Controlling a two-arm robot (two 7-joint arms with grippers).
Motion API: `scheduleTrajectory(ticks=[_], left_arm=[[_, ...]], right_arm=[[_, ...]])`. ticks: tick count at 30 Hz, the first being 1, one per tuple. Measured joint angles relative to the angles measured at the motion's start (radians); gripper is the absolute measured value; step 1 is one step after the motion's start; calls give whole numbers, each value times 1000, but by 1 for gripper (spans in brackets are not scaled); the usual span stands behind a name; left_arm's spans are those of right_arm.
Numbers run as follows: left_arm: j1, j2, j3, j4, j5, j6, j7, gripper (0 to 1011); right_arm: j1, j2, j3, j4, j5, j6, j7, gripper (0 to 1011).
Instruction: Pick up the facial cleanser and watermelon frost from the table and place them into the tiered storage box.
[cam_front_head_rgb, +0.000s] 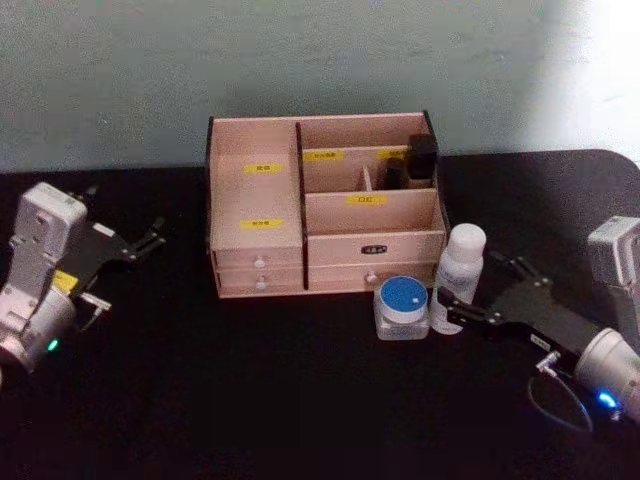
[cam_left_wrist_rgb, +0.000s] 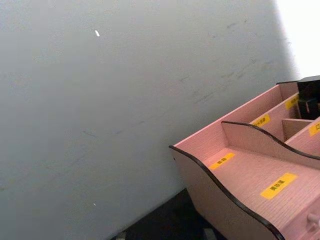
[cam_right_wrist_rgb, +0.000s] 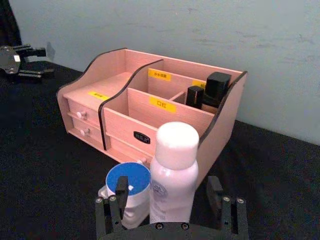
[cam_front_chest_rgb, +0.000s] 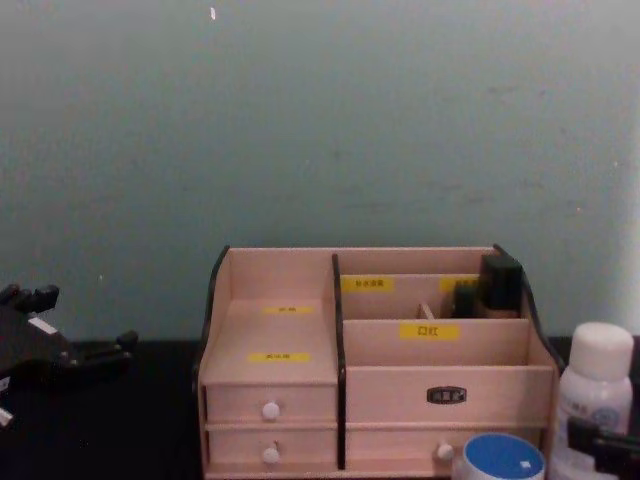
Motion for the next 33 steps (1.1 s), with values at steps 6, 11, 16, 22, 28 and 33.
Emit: scheduleTrajectory(ticks=[6, 11, 16, 22, 28, 33], left_arm=[[0, 0, 0, 0, 0, 0, 0, 1001], [0, 0, 0, 0, 0, 0, 0, 1002], [0, 0, 0, 0, 0, 0, 0, 1001], [0, 0, 0, 0, 0, 0, 0, 1001], [0, 0, 0, 0, 0, 0, 0, 1001], [0, 0, 0, 0, 0, 0, 0, 1001]], right_arm=[[23, -23, -3, 23, -14, 2, 16, 1002], [43, -47, -4, 51, -25, 8, 29, 1002], [56, -67, 1, 69, -30, 12, 41, 1002], [62, -84, 10, 80, -34, 15, 54, 1002], [64, -88, 12, 84, -37, 17, 57, 1002], [63, -87, 12, 83, -36, 17, 56, 1002]])
